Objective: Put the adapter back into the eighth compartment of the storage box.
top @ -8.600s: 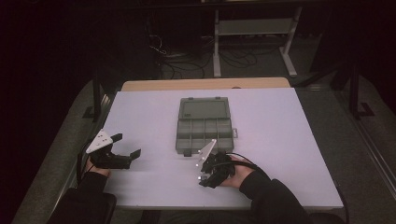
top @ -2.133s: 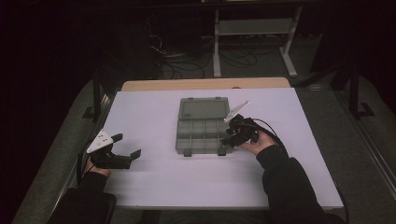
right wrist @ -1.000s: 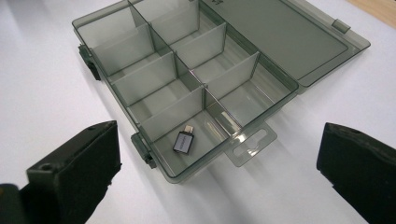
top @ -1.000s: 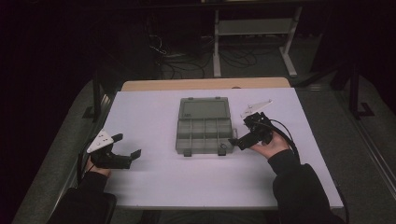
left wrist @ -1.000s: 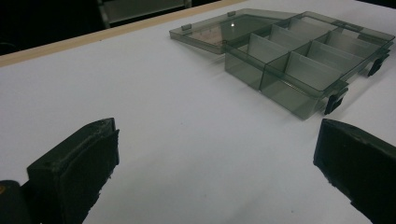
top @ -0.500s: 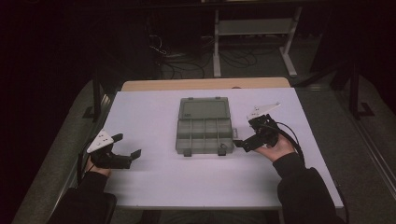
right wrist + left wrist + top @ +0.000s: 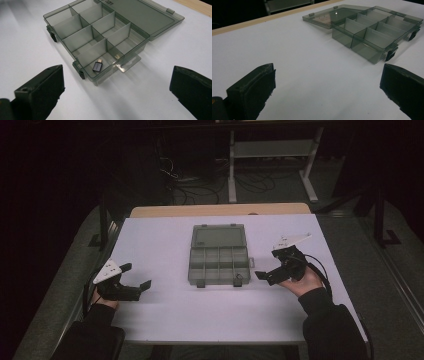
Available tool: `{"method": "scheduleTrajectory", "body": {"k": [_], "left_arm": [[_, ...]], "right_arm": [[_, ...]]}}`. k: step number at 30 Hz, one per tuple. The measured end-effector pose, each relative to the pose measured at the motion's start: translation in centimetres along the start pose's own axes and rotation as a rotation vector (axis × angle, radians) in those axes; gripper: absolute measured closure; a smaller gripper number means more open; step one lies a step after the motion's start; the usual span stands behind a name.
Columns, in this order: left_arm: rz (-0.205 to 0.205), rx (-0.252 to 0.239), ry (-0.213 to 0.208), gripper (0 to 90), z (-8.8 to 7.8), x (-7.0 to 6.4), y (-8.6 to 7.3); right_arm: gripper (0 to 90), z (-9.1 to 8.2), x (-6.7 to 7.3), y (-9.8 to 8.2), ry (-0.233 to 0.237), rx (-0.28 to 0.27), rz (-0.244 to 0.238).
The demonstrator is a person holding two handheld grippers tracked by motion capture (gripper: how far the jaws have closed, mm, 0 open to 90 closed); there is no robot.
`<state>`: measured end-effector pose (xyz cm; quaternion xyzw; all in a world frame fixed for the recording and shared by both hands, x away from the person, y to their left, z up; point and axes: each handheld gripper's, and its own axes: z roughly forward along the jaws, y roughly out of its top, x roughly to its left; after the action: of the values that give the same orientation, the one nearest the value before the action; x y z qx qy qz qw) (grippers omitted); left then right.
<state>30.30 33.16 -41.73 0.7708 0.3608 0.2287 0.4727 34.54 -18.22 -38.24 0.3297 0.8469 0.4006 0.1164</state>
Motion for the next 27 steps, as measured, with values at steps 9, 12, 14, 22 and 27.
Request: {"method": "scheduleTrajectory", "body": {"k": [9, 12, 14, 22, 27], "left_arm": [[0.001, 0.001, -0.001, 0.0, 0.0, 0.0, 0.0], [0.002, 0.000, -0.002, 0.0, 0.0, 0.0, 0.0], [0.002, -0.001, 0.000, 0.0, 0.0, 0.0, 0.0], [0.001, 0.003, -0.003, 0.0, 0.0, 0.0, 0.0], [0.001, 0.003, -0.003, 0.0, 0.0, 0.0, 0.0]], "right_arm": [[0.0, -0.6, -0.2, -1.1, 0.000, -0.015, 0.023], [0.0, -0.8, -0.2, -1.6, 0.000, -0.021, 0.030], [0.0, -0.9, -0.3, -1.9, 0.000, -0.022, 0.036], [0.0, -1.7, -0.6, -3.4, -0.021, -0.049, 0.059], [0.0, -2.1, -0.7, -4.2, -0.029, -0.066, 0.077]]}}
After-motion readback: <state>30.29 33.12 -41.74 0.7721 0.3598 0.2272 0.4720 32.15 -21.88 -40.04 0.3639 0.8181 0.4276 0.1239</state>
